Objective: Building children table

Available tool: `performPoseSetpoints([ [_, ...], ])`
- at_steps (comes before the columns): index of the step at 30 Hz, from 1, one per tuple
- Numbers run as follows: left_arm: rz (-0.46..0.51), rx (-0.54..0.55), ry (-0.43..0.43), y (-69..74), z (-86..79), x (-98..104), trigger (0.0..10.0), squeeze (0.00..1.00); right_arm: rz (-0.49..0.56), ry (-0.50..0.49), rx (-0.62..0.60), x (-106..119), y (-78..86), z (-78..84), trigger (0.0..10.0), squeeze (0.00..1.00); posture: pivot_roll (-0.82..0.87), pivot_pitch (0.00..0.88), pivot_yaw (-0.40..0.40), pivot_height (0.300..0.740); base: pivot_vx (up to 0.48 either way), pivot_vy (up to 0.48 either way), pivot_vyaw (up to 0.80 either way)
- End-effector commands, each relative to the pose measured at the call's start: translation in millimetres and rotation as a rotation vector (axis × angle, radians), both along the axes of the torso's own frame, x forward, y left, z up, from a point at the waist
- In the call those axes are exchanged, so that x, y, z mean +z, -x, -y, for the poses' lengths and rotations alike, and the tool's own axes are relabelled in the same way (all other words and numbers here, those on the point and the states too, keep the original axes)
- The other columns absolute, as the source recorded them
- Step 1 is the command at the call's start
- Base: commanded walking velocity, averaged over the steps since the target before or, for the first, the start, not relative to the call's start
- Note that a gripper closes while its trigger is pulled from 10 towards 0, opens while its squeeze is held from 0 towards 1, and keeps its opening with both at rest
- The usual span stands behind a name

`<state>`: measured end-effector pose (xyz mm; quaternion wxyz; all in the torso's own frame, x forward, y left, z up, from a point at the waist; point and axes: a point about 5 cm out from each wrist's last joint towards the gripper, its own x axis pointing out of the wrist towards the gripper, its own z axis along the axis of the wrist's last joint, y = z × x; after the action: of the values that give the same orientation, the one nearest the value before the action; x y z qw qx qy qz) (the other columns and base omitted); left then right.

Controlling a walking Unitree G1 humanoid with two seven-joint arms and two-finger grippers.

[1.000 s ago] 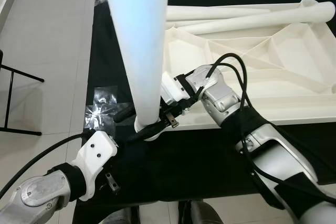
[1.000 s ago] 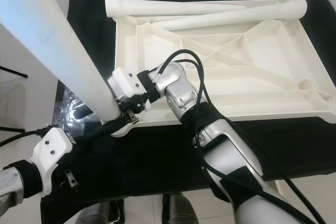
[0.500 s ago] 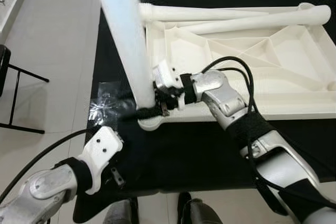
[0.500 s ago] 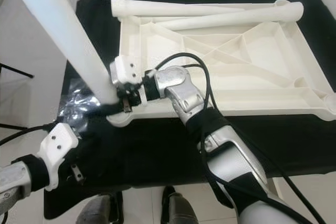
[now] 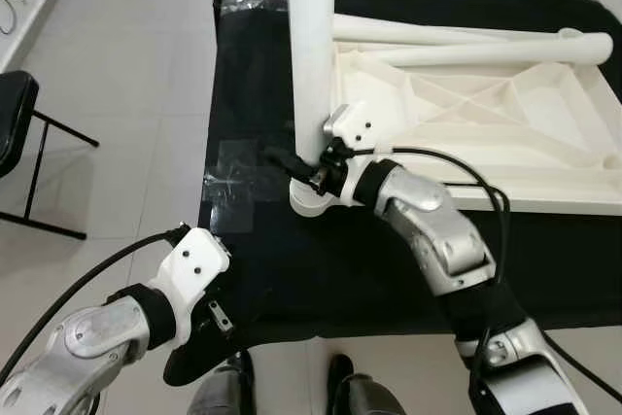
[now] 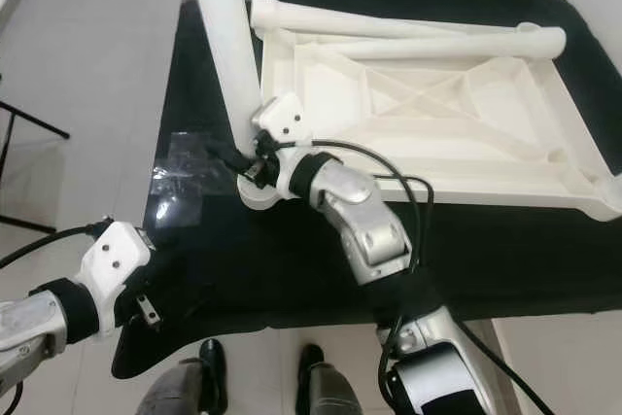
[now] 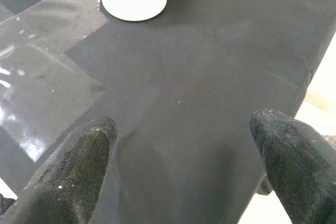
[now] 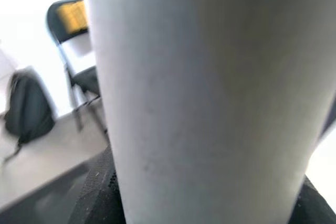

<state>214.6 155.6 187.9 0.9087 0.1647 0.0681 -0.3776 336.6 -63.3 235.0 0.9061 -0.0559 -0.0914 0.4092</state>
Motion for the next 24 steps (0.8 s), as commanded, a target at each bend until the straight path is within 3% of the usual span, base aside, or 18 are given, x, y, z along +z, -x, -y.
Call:
performPoseSetpoints([
  [1, -0.004, -0.011, 0.002, -0.5, 0.1, -2, 10.0, 0.00, -0.184, 0.001, -0.093, -41, -2.6, 3.8, 10.0, 0.00, 0.13, 0.348, -0.077, 0.740, 0.000, 0.000, 0.00],
  [6, 0.003, -0.013, 0.003, -2.0, 1.2, -1, 10.0, 0.00, -0.148, -0.093, -0.095, -34, -1.5, -0.1, 10.0, 0.00, 0.13, 0.345, -0.077, 0.740, 0.000, 0.000, 0.00],
  [15, 0.009, -0.015, -0.002, -2.9, -0.6, -1, 10.0, 0.00, -0.116, -0.144, -0.126, -28, 5.3, -4.2, 10.0, 0.00, 0.14, 0.341, -0.065, 0.740, 0.000, 0.000, 0.00],
  [16, 0.012, -0.016, -0.005, -3.4, -1.1, 0, 10.0, 0.00, -0.023, -0.078, -0.086, -27, 10.0, -8.9, 10.0, 0.00, 0.15, 0.341, -0.059, 0.740, 0.000, 0.000, 0.00],
  [24, 0.019, -0.025, -0.013, -4.9, -0.2, 1, 10.0, 0.00, 0.108, 0.077, 0.010, -32, 13.9, -15.0, 10.0, 0.00, 0.15, 0.339, -0.052, 0.740, 0.000, 0.000, 0.00],
])
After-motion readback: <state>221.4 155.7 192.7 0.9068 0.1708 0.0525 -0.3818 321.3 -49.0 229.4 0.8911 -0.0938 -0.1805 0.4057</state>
